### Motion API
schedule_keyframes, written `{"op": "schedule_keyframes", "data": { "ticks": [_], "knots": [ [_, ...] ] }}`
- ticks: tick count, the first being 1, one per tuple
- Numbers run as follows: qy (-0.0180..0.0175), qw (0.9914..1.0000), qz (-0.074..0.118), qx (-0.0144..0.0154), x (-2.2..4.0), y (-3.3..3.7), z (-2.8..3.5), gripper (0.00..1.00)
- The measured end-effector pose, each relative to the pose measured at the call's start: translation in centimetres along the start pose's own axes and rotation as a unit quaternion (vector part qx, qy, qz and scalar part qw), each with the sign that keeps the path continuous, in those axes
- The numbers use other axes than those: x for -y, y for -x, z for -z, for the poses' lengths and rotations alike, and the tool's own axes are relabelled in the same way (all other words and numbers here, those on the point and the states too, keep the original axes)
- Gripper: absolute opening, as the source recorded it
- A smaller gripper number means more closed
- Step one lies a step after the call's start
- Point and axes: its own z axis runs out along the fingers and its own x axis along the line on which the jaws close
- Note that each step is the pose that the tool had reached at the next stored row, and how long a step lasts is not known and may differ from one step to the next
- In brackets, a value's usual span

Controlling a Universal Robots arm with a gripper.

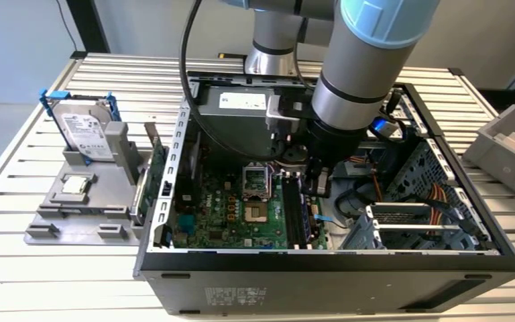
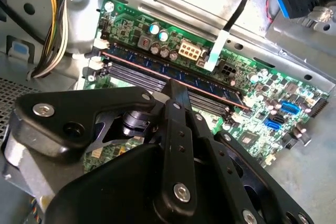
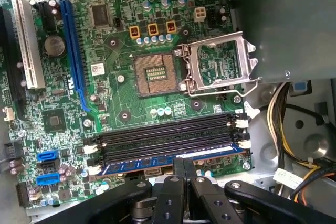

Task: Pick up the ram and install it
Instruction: 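Press down the ram until it locks into place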

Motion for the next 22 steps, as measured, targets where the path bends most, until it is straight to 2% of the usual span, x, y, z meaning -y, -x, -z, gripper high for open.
{"op": "schedule_keyframes", "data": {
  "ticks": [16, 20, 22],
  "knots": [
    [0.0001, 1.00000, 0.002, 0.0003, 0.00, 0.00, -0.01, 0.00],
    [0.0010, 0.99976, 0.022, 0.0000, 0.10, 0.01, -0.11, 0.00],
    [0.0017, 0.99931, 0.037, -0.0005, 0.12, 0.02, -0.19, 0.00]
  ]
}}
